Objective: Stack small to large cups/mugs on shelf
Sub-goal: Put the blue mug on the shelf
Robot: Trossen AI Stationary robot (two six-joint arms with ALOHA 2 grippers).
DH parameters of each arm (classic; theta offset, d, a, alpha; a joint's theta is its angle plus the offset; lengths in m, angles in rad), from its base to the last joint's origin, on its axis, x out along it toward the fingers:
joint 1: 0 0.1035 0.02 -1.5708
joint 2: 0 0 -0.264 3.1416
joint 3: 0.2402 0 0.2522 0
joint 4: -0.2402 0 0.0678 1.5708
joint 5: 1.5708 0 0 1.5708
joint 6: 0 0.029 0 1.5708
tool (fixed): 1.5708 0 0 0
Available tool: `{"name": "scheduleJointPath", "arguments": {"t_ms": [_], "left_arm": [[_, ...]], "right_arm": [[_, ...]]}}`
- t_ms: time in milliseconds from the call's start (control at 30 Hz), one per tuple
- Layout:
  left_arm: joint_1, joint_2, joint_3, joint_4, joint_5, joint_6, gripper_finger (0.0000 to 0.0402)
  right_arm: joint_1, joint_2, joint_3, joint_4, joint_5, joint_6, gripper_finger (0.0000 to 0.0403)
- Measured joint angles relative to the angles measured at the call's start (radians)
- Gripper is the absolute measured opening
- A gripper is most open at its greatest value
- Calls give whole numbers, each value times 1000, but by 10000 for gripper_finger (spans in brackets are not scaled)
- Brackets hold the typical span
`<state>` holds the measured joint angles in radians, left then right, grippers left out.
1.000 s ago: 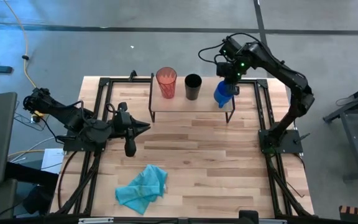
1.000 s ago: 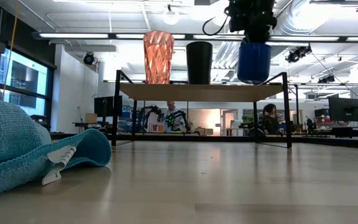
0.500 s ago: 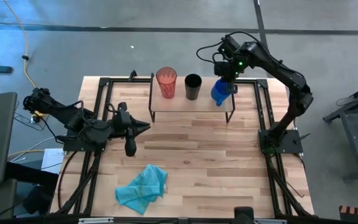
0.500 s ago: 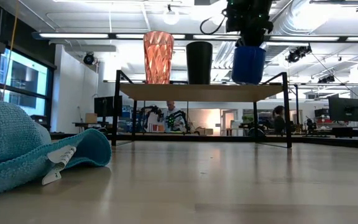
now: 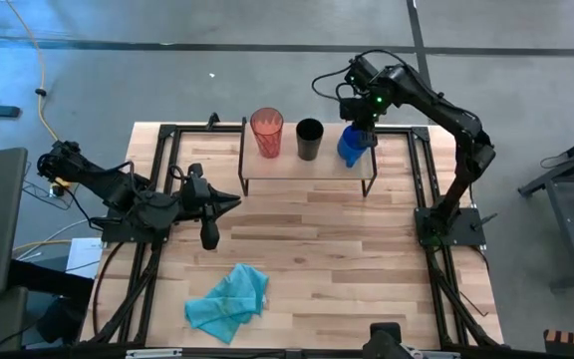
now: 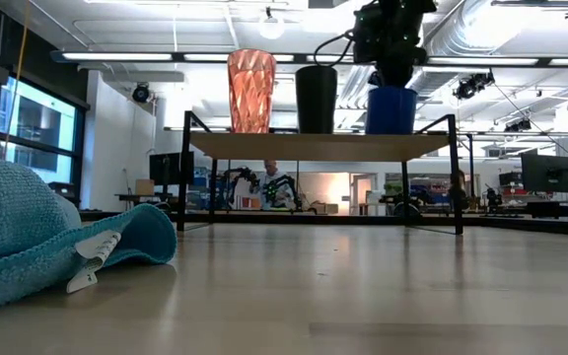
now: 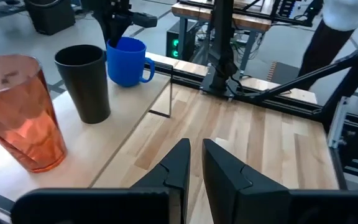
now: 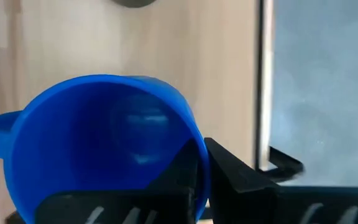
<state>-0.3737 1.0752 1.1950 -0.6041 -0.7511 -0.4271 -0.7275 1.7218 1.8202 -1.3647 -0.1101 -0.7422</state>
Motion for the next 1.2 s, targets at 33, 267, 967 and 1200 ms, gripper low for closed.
{"name": "scheduleJointPath", "arguments": {"t_ms": [33, 267, 967, 1200], "left_arm": [[0, 0, 0, -4, -7, 0, 33], [0, 0, 0, -38, -46, 1, 33], [0, 0, 0, -123, -54, 4, 33], [0, 0, 0, -125, -54, 3, 33]], "right_arm": [[-4, 3, 14, -1, 1, 0, 0], [-13, 82, 184, -45, -37, 5, 0], [0, 171, 293, -170, -100, 15, 0], [3, 179, 293, -187, -95, -62, 0]]}}
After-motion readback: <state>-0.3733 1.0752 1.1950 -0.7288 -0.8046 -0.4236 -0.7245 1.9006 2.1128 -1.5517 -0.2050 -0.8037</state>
